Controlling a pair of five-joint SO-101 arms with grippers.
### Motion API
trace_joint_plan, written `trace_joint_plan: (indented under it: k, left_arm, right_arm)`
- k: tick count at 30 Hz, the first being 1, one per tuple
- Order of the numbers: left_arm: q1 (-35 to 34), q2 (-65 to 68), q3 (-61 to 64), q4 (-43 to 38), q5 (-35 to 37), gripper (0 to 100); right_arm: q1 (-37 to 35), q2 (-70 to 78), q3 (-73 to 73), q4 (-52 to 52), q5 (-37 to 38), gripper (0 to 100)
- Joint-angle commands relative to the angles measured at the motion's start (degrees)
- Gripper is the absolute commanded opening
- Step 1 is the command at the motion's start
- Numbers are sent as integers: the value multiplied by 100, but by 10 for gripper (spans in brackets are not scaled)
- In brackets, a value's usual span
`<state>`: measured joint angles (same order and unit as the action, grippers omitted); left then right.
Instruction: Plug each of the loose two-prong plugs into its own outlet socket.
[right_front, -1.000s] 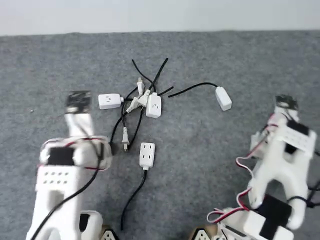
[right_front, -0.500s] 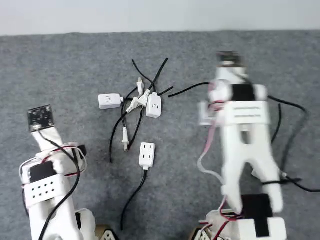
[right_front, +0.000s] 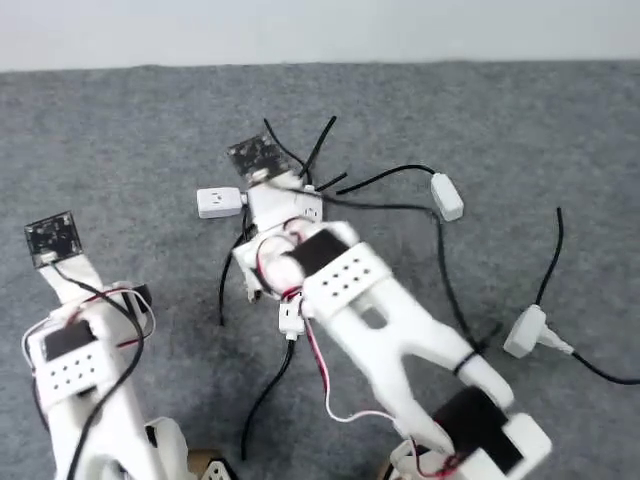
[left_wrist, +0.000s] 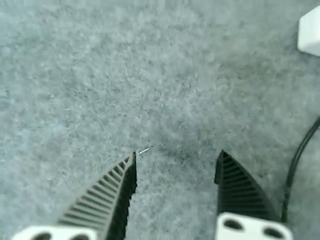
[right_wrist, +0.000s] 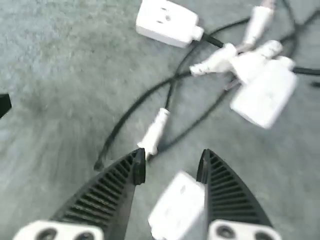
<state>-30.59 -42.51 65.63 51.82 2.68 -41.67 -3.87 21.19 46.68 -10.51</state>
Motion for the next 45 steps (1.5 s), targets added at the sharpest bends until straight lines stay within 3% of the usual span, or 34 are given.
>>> trace_joint_plan:
  k: [1, 8, 16, 18, 20, 23, 35, 41, 45]
  left_arm:
    - [-123, 1371, -971, -149, -35, 239]
    - [-237, 3332, -2097, -352, 352, 236]
    - [-237, 3754, -2431, -185, 360, 236]
    - [-237, 3754, -2422, -185, 360, 236]
    - [-237, 3754, -2422, -185, 360, 236]
    - [-237, 3754, -2413, -193, 360, 236]
    - [-237, 3754, -2404, -220, 360, 236]
    - [-229, 3754, -2404, -220, 360, 236]
    - [-229, 3754, -2404, -220, 360, 236]
  right_arm:
    - [-66, 444, -18, -954, -176, 162]
    - [-84, 1982, -765, -1455, -211, 162]
    - [-136, 3292, -2673, 303, -193, 160]
    - [-145, 3512, -3077, 813, -193, 121]
    - [-119, 3644, -3411, 1182, -193, 20]
    - [-48, 3591, -3543, 1560, -193, 13]
    - [242, 646, -2884, 3345, 123, 9]
    - [1262, -1323, -1231, 3363, 651, 9]
    - [2316, -2466, 88, 2976, 1178, 9]
